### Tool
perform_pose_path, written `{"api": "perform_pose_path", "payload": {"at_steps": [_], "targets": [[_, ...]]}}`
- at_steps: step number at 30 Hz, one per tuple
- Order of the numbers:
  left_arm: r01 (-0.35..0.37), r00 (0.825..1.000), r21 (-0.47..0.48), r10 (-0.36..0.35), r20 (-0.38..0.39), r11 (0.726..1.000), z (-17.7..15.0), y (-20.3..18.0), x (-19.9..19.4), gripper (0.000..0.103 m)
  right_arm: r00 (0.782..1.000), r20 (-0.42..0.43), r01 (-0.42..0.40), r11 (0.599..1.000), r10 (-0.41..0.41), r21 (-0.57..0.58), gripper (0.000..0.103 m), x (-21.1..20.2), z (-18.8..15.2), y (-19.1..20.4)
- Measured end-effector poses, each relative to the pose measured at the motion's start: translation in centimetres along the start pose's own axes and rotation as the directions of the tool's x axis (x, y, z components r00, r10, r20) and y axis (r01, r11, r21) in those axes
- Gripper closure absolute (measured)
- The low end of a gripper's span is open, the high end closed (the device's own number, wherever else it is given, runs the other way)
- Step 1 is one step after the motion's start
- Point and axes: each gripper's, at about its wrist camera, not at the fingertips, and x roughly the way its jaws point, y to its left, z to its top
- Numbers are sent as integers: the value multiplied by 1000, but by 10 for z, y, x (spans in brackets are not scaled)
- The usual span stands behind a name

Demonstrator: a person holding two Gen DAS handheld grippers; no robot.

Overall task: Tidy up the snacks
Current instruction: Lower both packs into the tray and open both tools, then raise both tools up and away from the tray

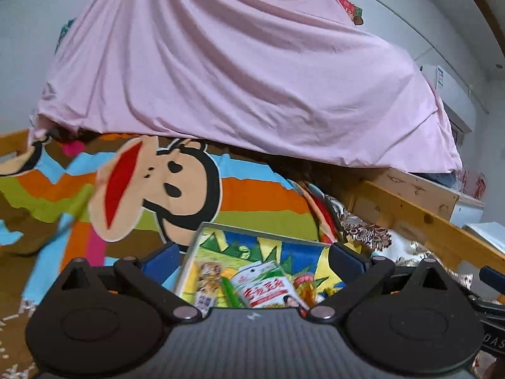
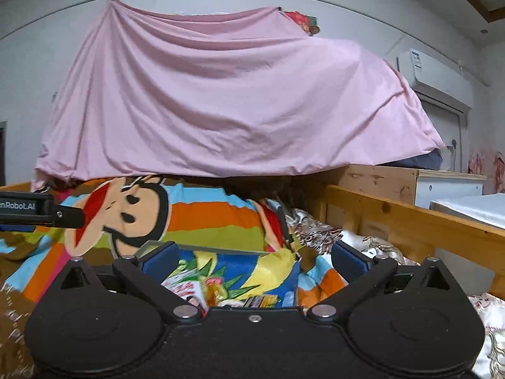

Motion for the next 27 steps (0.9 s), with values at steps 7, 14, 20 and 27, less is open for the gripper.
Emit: {"api": "perform_pose_path", "payload": {"at_steps": [7,14,20,27], "targets": [[-42,999,53,43,-27,998,-22,5,-41,1,999,-1,-43,998,43,-55,1,-46,-11,17],[-52,996,90,58,-64,995,-42,7,-73,1,996,-52,-79,992,75,-94,1,-79,-25,34],[-57,988,119,73,-133,991,-61,9,-90,1,991,-119,-78,993,67,-90,1,-96,-34,37],[-89,960,135,121,-251,987,-76,13,-91,1,972,-232,-52,994,28,-99,1,-92,-45,40]]}}
